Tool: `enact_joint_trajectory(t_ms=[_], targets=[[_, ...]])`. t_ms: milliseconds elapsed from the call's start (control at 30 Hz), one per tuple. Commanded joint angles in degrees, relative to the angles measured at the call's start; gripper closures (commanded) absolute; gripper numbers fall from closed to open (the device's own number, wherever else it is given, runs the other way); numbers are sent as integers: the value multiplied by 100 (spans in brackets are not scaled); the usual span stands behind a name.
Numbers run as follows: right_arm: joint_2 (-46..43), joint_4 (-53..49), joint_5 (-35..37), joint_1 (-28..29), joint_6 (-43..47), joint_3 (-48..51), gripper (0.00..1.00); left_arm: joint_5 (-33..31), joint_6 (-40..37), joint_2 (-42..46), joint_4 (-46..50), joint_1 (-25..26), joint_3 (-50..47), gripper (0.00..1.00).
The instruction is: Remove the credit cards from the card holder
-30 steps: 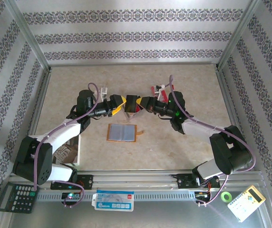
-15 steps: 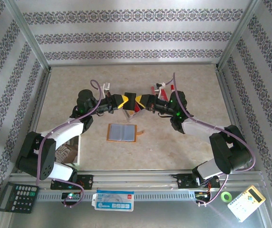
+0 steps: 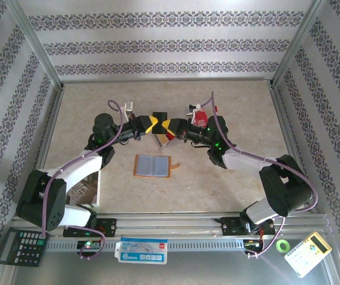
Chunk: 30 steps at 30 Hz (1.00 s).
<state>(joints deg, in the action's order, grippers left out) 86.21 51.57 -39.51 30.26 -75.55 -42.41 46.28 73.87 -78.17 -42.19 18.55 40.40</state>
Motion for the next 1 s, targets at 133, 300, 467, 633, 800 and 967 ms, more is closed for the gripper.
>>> enact_joint_trajectory(t_ms=[133, 300, 467, 633, 800, 967], targets=[[-174, -1490, 423, -246, 1007, -294, 100, -764, -961, 563, 2115, -478, -181, 51], [-437, -3762, 1070, -504, 2577, -690, 100, -1372, -1896, 827, 3726, -1055, -140, 30], [-353, -5330, 1746, -811, 3885, -1287, 100, -1503, -2435, 961, 4275, -1529, -141, 17], [300, -6467, 2169, -899, 4919, -2326, 100, -1485, -2884, 1079, 4585, -1755, -65, 1], [936, -6966, 2022, -877, 5446, -3166, 100, -1531, -3211, 1194, 4948, -1836, 61, 0], [1528, -7341, 1995, -816, 5875, -3793, 100, -1649, -3367, 1279, 5123, -1872, 71, 0]])
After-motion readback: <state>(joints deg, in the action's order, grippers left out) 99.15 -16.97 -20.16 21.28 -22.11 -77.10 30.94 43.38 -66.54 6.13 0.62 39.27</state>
